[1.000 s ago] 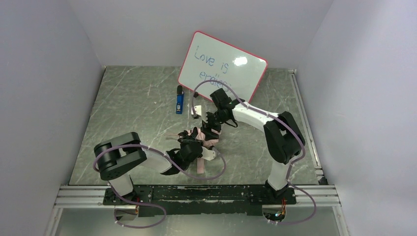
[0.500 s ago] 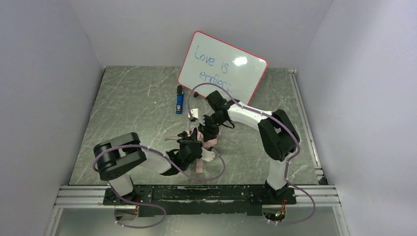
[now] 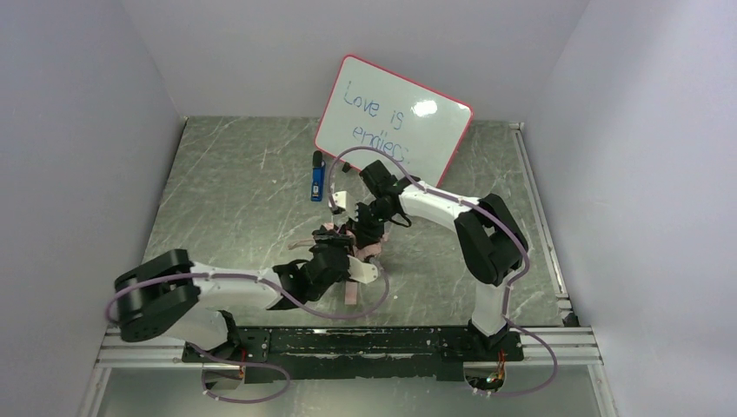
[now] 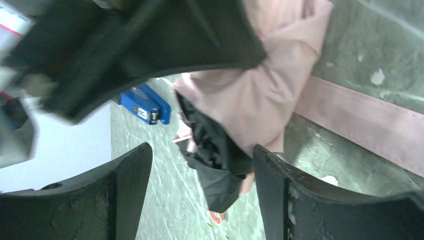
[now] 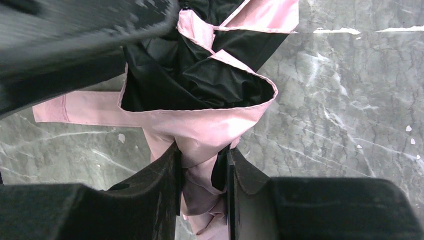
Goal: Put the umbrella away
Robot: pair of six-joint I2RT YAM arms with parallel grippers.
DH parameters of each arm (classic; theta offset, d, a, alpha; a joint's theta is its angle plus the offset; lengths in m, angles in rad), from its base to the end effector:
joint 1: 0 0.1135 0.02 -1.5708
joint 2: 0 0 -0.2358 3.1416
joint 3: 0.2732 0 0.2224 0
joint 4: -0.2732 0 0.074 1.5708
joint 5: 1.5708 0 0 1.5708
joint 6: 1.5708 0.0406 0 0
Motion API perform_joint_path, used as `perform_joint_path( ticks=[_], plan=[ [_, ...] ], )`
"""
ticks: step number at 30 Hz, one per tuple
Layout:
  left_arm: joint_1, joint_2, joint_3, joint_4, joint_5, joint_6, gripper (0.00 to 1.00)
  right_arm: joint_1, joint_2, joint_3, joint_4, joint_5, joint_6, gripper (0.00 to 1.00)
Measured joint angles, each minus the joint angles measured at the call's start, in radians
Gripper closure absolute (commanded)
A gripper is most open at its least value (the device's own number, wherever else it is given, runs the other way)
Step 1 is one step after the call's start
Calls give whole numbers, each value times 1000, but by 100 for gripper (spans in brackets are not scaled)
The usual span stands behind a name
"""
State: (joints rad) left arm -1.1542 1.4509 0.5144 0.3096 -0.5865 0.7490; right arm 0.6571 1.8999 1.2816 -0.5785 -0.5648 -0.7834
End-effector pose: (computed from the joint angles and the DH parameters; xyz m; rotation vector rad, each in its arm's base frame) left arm 0.1235 -0.2235 0.1474 1.5092 1.4696 0.4020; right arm 0.2599 0.2280 0.1606 -1.8532 1.8918 0.7341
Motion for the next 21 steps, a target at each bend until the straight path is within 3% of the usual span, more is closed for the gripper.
perform_joint_path(
  ticks=[6, 12, 17, 21],
  plan=[
    [-11, -219, 16, -102, 42, -92, 25, 3, 0, -4, 10, 13, 16, 86],
    [-21, -591, 21, -262, 170, -272, 26, 16, -25, -42, 56, 47, 29, 86],
    [-18, -805, 32, -298, 124, -423, 22, 46, -81, -126, 153, 113, 42, 84],
    [30, -875, 39, -299, 60, -508, 21, 82, -128, -213, 279, 189, 40, 83]
  ],
)
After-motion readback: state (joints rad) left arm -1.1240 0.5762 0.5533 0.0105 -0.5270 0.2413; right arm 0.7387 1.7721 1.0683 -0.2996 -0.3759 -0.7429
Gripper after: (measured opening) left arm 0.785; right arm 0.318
